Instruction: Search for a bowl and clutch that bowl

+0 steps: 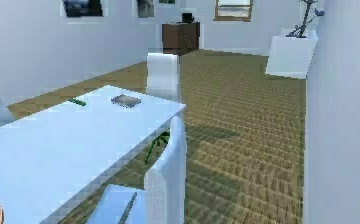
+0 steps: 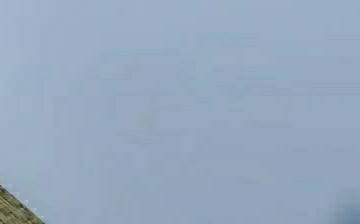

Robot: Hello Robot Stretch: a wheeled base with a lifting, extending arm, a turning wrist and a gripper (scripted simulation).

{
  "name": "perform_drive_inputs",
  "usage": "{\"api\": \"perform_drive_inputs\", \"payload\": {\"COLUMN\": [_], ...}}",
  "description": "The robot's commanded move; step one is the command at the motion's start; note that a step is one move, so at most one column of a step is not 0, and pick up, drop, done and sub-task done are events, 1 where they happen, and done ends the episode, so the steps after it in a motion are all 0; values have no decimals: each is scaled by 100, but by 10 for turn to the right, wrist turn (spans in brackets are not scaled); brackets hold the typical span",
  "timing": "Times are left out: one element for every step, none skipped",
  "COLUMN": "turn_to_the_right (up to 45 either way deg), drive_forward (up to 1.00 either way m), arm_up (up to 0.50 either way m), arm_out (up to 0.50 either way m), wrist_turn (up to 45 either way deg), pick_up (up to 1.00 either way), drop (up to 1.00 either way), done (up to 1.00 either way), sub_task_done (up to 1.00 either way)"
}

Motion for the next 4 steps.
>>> {"api": "perform_drive_inputs", "payload": {"turn_to_the_right": [300,0,-60,0], "drive_forward": [0,60,0,35], "arm_up": [0,0,0,0], "arm_out": [0,0,0,0], "wrist_turn": [0,0,0,0], "pick_up": [0,0,0,0], "drop": [0,0,0,0], "done": [0,0,0,0], "sub_task_done": [0,0,0,0]}}
